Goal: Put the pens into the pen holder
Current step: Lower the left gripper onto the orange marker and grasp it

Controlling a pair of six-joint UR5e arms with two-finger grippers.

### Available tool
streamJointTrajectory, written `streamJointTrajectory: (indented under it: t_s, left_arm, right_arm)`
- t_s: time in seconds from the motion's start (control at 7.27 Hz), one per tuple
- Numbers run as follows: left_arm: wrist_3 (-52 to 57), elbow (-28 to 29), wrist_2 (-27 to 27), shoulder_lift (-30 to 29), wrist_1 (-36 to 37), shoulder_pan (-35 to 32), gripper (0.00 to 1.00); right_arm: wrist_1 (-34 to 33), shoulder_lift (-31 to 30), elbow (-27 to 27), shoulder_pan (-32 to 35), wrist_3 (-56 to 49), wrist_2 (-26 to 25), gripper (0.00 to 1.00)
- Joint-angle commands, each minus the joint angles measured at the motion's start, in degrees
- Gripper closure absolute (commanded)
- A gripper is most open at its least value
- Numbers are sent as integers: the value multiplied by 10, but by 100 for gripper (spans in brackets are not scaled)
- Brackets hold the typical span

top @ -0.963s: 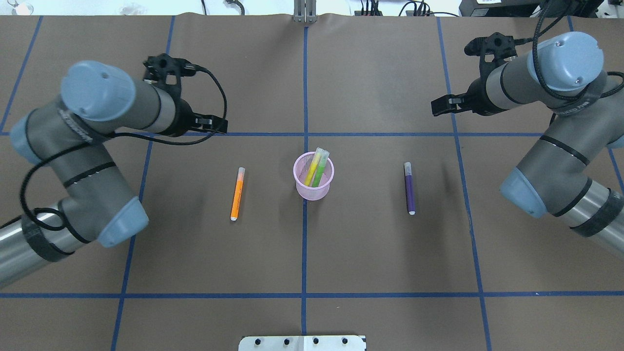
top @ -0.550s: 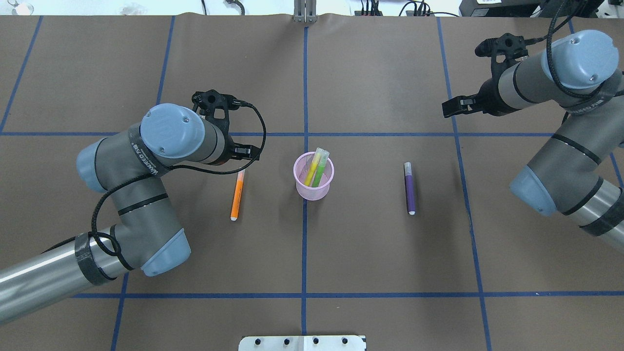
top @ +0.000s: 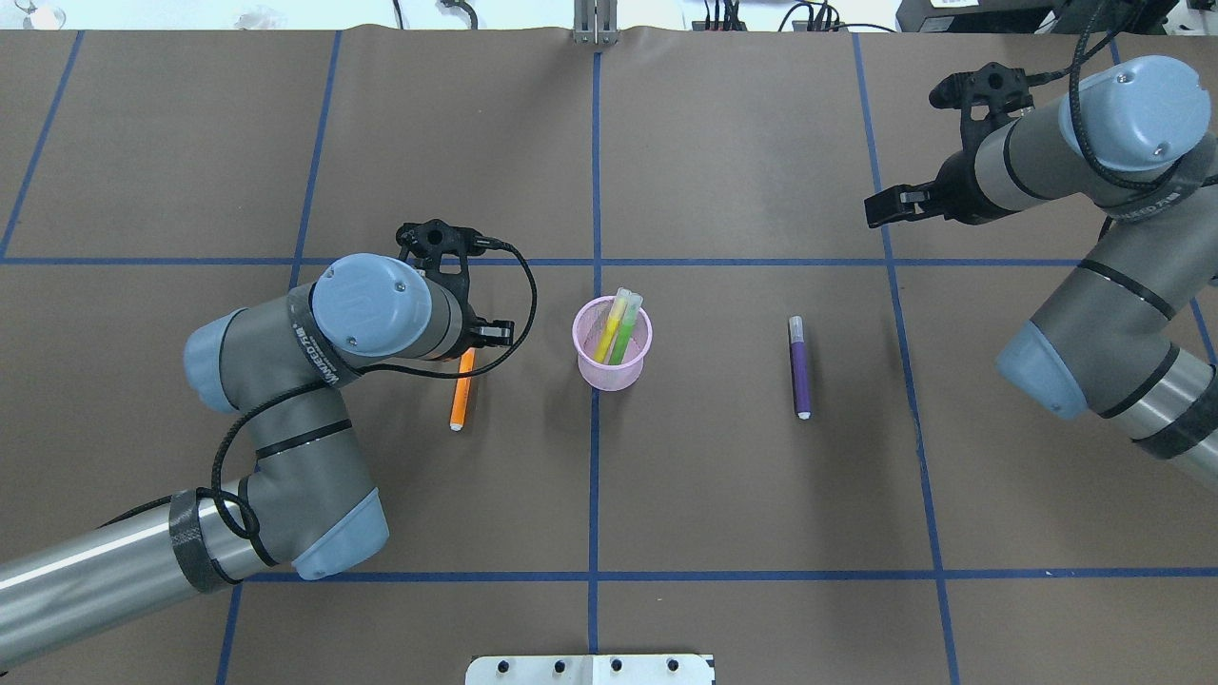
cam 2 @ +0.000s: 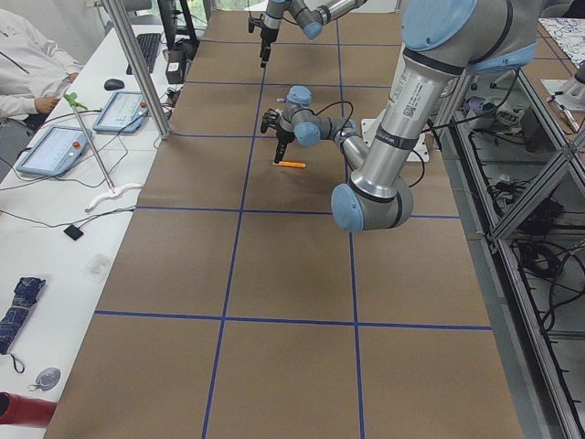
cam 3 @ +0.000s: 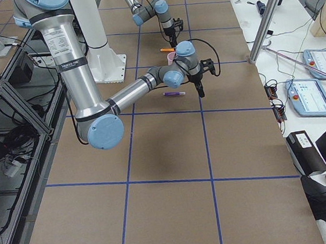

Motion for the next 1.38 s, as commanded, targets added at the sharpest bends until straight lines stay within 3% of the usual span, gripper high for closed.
streamJointTrajectory:
  t_s: [0.0, 0.69, 0.83, 0.96, 1.24]
  left_arm:
    - [-3, 1, 6, 4, 1, 8, 44]
    - [-1, 18, 4, 3, -1, 7, 47]
    - [-1, 19, 4, 0, -2, 8, 52]
    - [-2, 19, 4, 0, -2, 8, 63]
    - [-2, 18, 4, 1, -1, 7, 100]
  right_arm:
    - [1, 2, 0, 0, 0, 0, 0]
    - [1, 4, -1, -1, 1, 0, 0]
    - [1, 4, 0, -1, 1, -1, 0]
    - [0, 2, 0, -1, 1, 0, 0]
    - [1, 2, 0, -1, 0, 0, 0]
